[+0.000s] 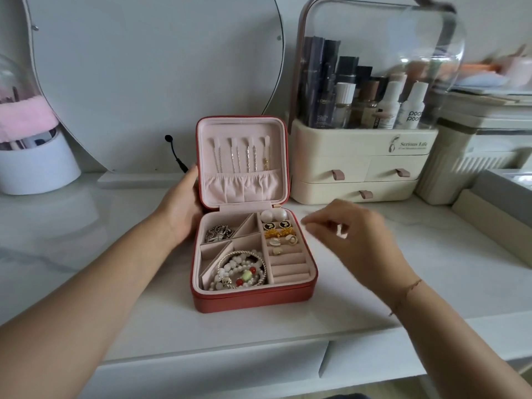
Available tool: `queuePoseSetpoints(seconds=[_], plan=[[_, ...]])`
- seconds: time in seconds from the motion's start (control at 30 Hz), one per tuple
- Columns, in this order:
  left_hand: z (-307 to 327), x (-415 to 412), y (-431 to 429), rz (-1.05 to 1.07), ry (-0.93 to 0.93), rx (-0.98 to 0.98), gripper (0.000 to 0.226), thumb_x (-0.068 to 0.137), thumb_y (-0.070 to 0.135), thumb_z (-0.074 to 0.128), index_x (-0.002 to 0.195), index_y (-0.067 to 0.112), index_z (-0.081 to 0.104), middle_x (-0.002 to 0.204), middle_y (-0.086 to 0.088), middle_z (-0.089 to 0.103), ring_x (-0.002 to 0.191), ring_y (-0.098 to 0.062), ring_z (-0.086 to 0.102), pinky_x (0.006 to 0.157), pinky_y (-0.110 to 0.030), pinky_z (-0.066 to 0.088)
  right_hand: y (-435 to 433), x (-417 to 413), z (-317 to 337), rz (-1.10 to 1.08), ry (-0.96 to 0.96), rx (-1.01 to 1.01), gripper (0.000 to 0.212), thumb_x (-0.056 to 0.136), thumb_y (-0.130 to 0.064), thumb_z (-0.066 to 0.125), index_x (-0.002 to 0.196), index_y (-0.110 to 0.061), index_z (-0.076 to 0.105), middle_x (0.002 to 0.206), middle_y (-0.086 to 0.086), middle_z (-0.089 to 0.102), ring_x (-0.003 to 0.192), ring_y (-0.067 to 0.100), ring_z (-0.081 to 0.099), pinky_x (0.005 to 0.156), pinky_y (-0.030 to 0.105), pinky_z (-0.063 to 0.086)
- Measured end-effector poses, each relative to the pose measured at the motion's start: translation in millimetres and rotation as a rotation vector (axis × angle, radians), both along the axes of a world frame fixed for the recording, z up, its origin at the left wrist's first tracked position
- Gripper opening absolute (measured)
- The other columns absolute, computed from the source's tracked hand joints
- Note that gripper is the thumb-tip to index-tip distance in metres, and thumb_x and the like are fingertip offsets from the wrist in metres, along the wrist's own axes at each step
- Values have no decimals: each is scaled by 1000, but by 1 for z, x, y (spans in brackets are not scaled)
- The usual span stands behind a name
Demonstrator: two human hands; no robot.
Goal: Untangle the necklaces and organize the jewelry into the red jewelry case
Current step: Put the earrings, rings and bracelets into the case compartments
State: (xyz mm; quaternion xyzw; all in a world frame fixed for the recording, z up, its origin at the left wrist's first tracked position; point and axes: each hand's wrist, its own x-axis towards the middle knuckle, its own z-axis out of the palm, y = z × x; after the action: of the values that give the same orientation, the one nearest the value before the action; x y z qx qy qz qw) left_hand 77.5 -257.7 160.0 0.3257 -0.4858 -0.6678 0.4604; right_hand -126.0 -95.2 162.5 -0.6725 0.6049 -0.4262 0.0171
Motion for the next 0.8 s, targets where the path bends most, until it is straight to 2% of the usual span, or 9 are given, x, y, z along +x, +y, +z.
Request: queuePoseSetpoints(seconds=[0.07, 0.13, 0.17, 0.33, 0.43, 0.53, 0.7, 0.8], plan=[[0, 1, 0, 17, -12, -16, 36, 97, 46, 43, 105, 23, 69, 103, 1, 74, 92, -14, 71, 78, -28, 56, -10, -27, 4, -113, -37, 21, 10, 82, -14, 70, 84, -23, 74, 77, -8, 65, 67, 5, 56, 64, 10, 39], [-1, 2, -3, 16, -15, -19, 40, 95, 48, 46, 117, 22, 67, 113, -1, 72, 105, -18, 67, 94, -36, 51, -22, -51, 6, -186, -52, 111, 10, 83, -14, 69, 86, -22, 74, 82, -4, 68, 69, 2, 58, 63, 8, 41], [-1, 2, -3, 16, -20, -21, 41, 95, 49, 46, 120, 23, 66, 116, -1, 70, 108, -19, 66, 97, -37, 49, -27, -60, 6, -209, -35, 154, 11, 83, -14, 68, 88, -21, 74, 84, -3, 69, 70, 1, 58, 64, 7, 41], [-1, 1, -2, 33, -27, -30, 35, 97, 46, 44, 108, 25, 69, 107, 3, 73, 98, -14, 70, 86, -32, 52, -52, -66, 4, -179, 154, 258, 15, 84, -14, 67, 97, -19, 73, 89, -4, 62, 79, 11, 56, 79, 24, 44], [0, 1, -1, 34, -18, -16, 34, 97, 46, 44, 107, 25, 69, 106, 3, 74, 99, -15, 69, 87, -33, 51, -60, -58, -3, -135, 368, 297, 19, 87, -24, 64, 106, -25, 70, 99, -7, 61, 92, 14, 55, 89, 31, 39], [0, 1, 0, 36, -18, -28, 32, 98, 45, 43, 104, 28, 69, 101, 5, 75, 93, -12, 71, 80, -29, 54, -62, -55, -7, -130, 480, 337, 22, 90, -29, 60, 111, -29, 67, 110, -8, 60, 105, 15, 52, 87, 28, 31], [0, 0, -2, 37, -9, -12, 34, 97, 47, 44, 106, 26, 69, 105, 2, 74, 95, -14, 70, 81, -31, 53, -59, -54, -7, -144, 490, 324, 20, 90, -29, 60, 108, -29, 67, 109, -9, 59, 104, 14, 50, 78, 23, 19], [0, 0, -3, 50, -8, -4, 35, 97, 47, 43, 110, 26, 67, 105, 2, 74, 96, -15, 70, 75, -28, 56, -54, -55, -7, -134, 491, 293, 16, 86, -32, 65, 101, -28, 69, 106, -8, 58, 102, 15, 50, 80, 25, 21]])
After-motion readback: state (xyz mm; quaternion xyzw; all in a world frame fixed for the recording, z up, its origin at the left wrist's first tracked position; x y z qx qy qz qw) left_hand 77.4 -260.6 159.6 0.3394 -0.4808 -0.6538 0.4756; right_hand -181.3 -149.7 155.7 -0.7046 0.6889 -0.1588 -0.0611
